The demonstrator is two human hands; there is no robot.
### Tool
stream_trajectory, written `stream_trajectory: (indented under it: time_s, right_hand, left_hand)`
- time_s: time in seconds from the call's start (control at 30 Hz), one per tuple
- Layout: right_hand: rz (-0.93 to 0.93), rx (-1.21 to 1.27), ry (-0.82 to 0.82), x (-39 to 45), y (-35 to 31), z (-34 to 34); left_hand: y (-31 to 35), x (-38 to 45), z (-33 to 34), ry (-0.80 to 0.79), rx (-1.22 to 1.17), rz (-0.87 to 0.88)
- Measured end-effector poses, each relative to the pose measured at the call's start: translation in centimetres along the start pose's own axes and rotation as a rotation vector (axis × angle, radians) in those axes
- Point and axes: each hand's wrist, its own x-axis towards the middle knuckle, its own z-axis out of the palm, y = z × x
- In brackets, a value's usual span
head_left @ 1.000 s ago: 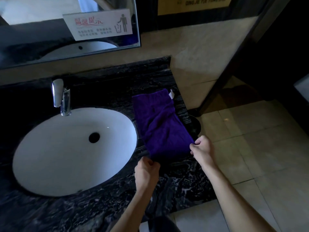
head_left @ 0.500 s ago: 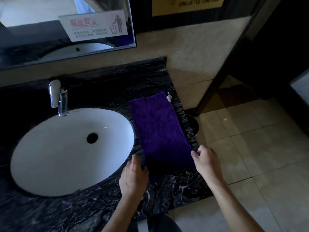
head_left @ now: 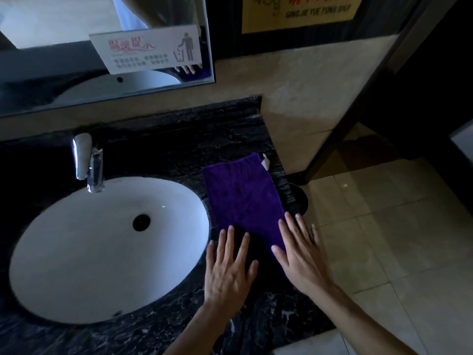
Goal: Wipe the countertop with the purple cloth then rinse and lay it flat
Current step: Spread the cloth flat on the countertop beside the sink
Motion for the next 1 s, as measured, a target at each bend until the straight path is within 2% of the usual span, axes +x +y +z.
stream_trajectory:
  time_s: [0.07, 0.2, 0.3, 0.43, 0.57, 0.63, 0.8, 1.0]
  right_hand:
    - [-0.02, 0.028, 0.057, 2.3, -0.7, -0.4]
    - [-0.08, 0.009, 0.007, 7.5, -1.8, -0.1]
    - [-0.099, -0.026, -0.052, 9.8, -0.5, 0.6]
    - [-0.119, -0.029, -0.084, 9.7, 1.6, 1.0]
    - [-0.125, 0.067, 0.058, 12.8, 0.4, -0.3]
    - [-0.142, 0.078, 0.071, 16.2, -0.9, -1.2]
    - [-0.192, -0.047, -0.128, 22.2, -0.1, -0.8]
    - [-0.165, -0.005, -0.179, 23.7, 1.7, -1.2]
  left_hand:
    - [-0.3, 1.7, -1.0, 0.043, -0.034, -0.011]
    - [-1.5, 7.8, -2.7, 0.099, -0.056, -0.009]
    - [-3.8, 11.7, -2.7, 0.058, -0.024, -0.024]
    - [-6.5, 12.1, -2.0, -0.006, 0.035, 0.001]
    - [-7.0, 13.9, -3.3, 0.07, -0.01, 0.007]
    - [-7.3, 16.1, -4.1, 0.088, -0.028, -0.024]
    - [-8.3, 18.7, -3.7, 0.042, 0.03, -0.047]
    - [-8.6, 20.7, -4.4, 0.015, 0.006, -0.064]
